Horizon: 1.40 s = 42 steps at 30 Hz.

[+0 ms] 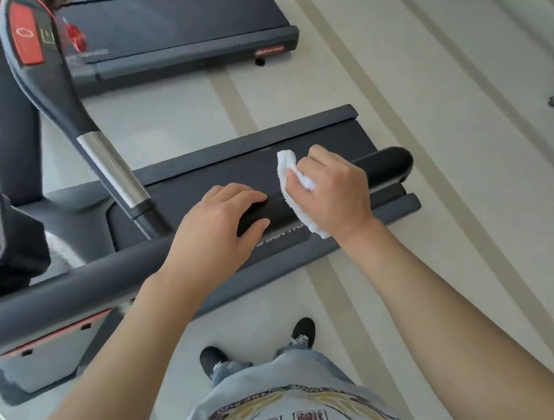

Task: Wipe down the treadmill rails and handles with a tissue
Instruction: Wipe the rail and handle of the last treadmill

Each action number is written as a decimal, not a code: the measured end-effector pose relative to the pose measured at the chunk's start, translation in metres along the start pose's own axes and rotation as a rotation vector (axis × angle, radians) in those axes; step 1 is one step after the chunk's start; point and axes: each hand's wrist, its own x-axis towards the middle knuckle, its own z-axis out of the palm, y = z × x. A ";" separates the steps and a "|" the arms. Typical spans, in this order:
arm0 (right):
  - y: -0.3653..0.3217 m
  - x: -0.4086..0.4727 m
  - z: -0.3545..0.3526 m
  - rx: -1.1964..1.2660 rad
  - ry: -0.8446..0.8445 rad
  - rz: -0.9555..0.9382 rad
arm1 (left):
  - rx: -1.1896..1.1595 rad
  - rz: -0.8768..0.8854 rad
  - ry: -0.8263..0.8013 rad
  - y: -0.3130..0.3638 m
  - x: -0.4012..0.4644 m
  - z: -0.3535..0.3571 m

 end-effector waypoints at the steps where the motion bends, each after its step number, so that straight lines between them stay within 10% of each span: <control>1: 0.013 0.001 -0.002 0.000 0.008 0.018 | -0.001 0.001 -0.010 0.006 0.007 0.005; 12: 0.143 0.014 -0.021 0.021 0.132 0.169 | 0.034 0.039 -0.109 0.075 0.081 0.049; 20: 0.180 0.012 -0.019 0.357 0.123 0.619 | 0.048 0.092 -0.217 0.103 0.123 0.075; 42: 0.088 -0.019 0.010 0.418 0.839 1.047 | -0.294 0.045 -0.351 0.089 0.138 0.066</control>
